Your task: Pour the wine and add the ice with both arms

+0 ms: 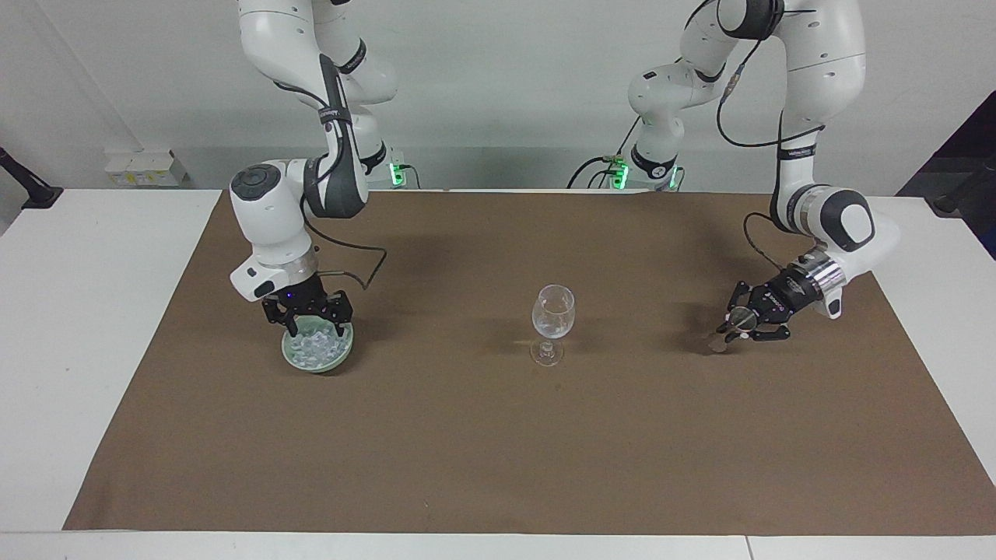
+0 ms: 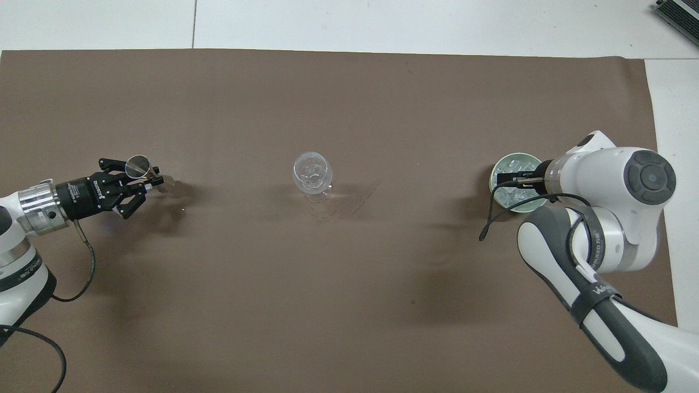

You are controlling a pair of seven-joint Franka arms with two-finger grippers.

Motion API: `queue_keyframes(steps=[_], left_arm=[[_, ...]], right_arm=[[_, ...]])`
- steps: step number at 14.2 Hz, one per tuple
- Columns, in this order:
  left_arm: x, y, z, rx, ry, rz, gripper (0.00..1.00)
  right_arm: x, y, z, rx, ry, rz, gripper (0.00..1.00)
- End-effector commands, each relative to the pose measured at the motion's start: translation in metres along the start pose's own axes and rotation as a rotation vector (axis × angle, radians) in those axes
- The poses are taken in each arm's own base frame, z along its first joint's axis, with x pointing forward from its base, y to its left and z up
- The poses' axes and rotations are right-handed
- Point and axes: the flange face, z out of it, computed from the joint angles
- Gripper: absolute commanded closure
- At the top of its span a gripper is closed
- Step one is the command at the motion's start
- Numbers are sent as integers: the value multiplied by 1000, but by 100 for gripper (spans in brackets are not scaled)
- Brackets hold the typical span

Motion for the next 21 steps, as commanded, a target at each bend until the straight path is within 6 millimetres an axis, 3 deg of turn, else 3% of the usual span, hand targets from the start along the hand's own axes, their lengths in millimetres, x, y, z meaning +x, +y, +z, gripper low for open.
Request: queue_keyframes(steps=[1,5,12,18,21], left_arm=[[8,-11,-1,-6,-32,2,100],[19,-22,6,-11,-40,20,100],[22,-27,10,-17,-30,68,100],[23,-27,11,-21,-16,72,95],[23,-27,12,-21,-14,73,80]], right_arm=[[-3,-2,3,-10,14,11,7],[-3,-2,9,-23,16,-11,18],[3,-2,18,-23,78,-12,20],[-5,-3,21,-23,60,1,26],[-11,-7,21,-24,26,-8,26]])
